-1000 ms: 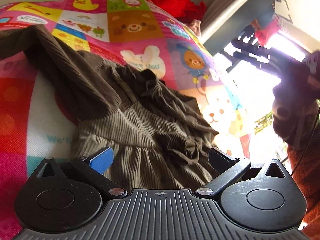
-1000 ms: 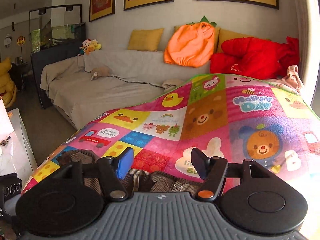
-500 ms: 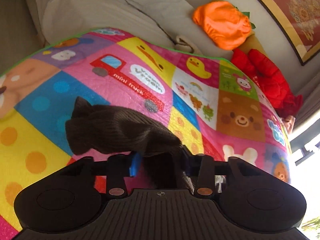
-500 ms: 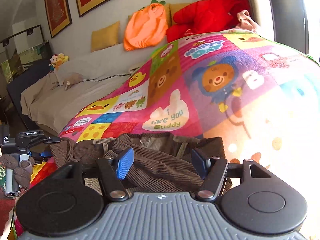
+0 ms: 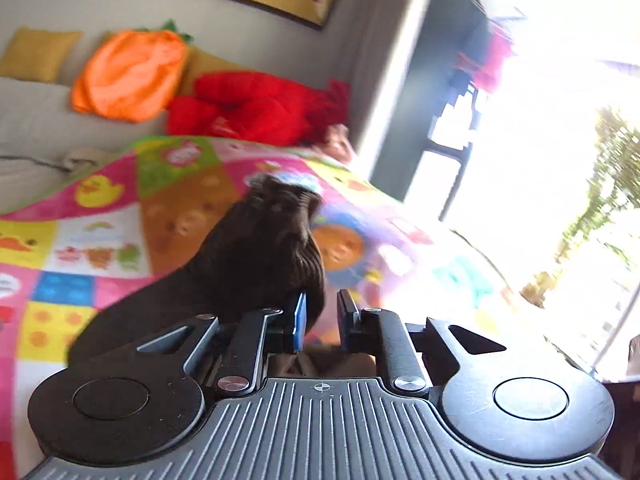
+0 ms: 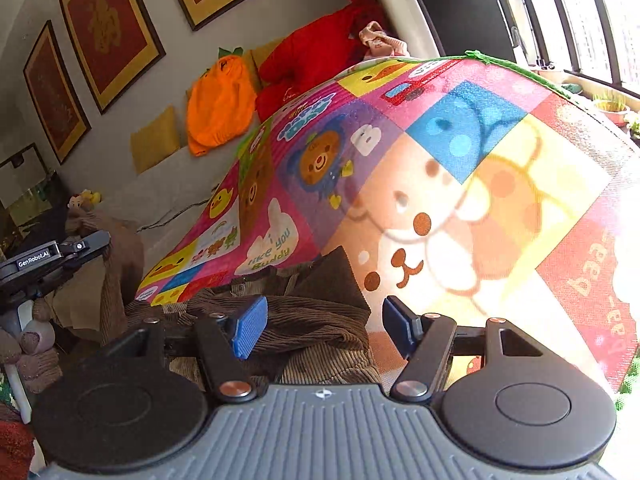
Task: Fold clothes
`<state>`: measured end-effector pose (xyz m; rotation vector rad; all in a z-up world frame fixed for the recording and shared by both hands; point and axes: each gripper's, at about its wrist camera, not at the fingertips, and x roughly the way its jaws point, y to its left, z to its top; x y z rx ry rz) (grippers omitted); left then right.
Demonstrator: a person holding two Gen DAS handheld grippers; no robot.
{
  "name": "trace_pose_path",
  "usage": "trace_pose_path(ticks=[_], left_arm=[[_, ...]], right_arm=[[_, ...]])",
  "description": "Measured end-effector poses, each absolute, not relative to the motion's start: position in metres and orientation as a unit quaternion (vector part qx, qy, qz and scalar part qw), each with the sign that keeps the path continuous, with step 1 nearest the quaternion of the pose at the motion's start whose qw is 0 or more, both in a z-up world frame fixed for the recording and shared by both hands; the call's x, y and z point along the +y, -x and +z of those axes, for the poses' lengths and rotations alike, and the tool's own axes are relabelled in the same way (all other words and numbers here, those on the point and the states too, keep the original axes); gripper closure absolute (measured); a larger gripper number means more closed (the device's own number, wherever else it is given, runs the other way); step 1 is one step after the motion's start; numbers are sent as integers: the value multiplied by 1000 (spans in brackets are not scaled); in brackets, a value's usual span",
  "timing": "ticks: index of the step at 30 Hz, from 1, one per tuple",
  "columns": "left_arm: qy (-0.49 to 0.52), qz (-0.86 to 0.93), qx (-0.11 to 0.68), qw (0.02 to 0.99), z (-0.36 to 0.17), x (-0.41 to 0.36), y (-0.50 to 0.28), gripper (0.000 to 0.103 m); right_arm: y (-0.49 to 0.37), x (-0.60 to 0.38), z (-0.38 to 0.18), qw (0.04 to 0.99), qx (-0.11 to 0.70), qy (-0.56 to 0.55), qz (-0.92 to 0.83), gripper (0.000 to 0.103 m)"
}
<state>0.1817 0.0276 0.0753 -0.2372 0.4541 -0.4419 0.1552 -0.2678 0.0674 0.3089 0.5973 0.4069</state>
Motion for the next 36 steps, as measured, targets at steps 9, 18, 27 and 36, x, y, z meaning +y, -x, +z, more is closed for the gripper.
trace_pose_path(ticks=[9,18,27,36], left_arm=[[79,-169,310,932,19,4,-166,15],[63,-78,339,936,33,54,-145,9],[63,-114,330,935,31,90,-149,5],[76,-130,357,922,3,107,-174,4]], right_arm=[[-180,-268,51,914,302,-138,232,36],[-242,-172,6,884,343,-104,300,36],[-228,-109,15,916,310,-4,255,91],[-263,-155,9,908,378,-10,180,73]])
